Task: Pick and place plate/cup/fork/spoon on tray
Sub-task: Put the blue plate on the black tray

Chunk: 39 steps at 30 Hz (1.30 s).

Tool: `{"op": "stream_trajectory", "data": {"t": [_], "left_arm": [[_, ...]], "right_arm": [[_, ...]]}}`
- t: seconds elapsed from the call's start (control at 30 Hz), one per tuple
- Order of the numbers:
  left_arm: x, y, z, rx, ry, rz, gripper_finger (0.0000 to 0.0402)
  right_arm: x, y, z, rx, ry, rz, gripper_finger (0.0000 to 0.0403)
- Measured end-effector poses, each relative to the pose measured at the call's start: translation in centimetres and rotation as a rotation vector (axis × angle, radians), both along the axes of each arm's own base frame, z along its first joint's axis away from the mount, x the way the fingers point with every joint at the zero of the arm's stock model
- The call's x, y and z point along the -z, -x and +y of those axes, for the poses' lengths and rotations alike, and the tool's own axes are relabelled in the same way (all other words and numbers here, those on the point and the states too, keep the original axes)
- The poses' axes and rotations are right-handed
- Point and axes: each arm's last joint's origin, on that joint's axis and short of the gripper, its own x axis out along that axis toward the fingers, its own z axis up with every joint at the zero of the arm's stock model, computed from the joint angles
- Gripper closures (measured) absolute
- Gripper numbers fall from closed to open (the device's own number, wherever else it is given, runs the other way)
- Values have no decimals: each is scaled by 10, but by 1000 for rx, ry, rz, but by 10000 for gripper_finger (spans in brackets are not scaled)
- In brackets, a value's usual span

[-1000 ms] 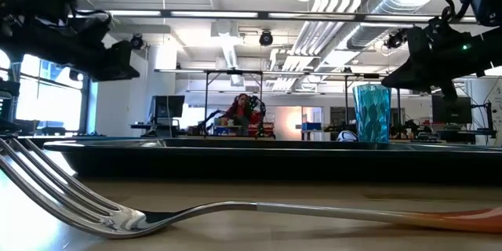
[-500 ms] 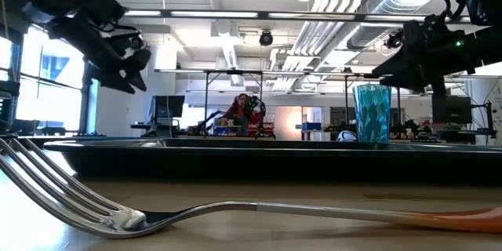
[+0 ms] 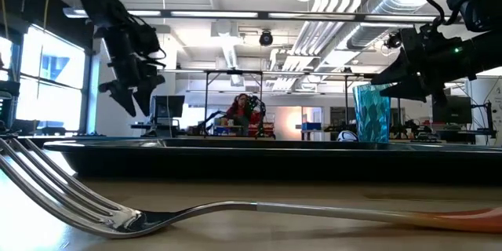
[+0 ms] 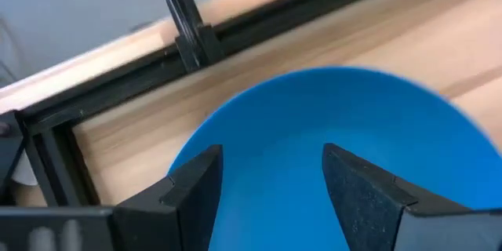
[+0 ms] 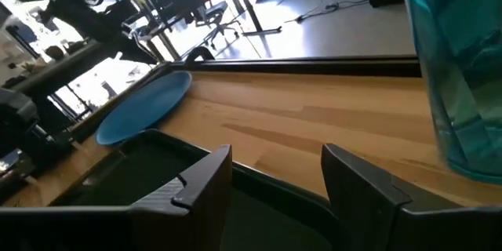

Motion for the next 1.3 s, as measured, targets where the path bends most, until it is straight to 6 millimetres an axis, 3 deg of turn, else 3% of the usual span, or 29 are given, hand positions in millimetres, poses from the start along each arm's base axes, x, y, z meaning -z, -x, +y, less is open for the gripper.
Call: {"op": "stream_trajectory", "data": {"t": [0.17, 0.57, 0.8, 1.0, 1.3], "left_arm": [[5, -4, 10, 41, 81, 70, 192], [43, 4, 43, -9, 179, 161, 192], [61, 11, 51, 64, 244, 176, 192], [56, 11, 48, 73, 234, 175, 192], [31, 9, 41, 46, 166, 132, 192]], "right_arm": [[0, 0, 0, -20, 2, 5, 213], [2, -2, 3, -114, -21, 21, 213], [3, -1, 2, -105, -9, 40, 213], [2, -1, 2, -98, -14, 23, 213], [2, -1, 2, -96, -11, 21, 213]]}}
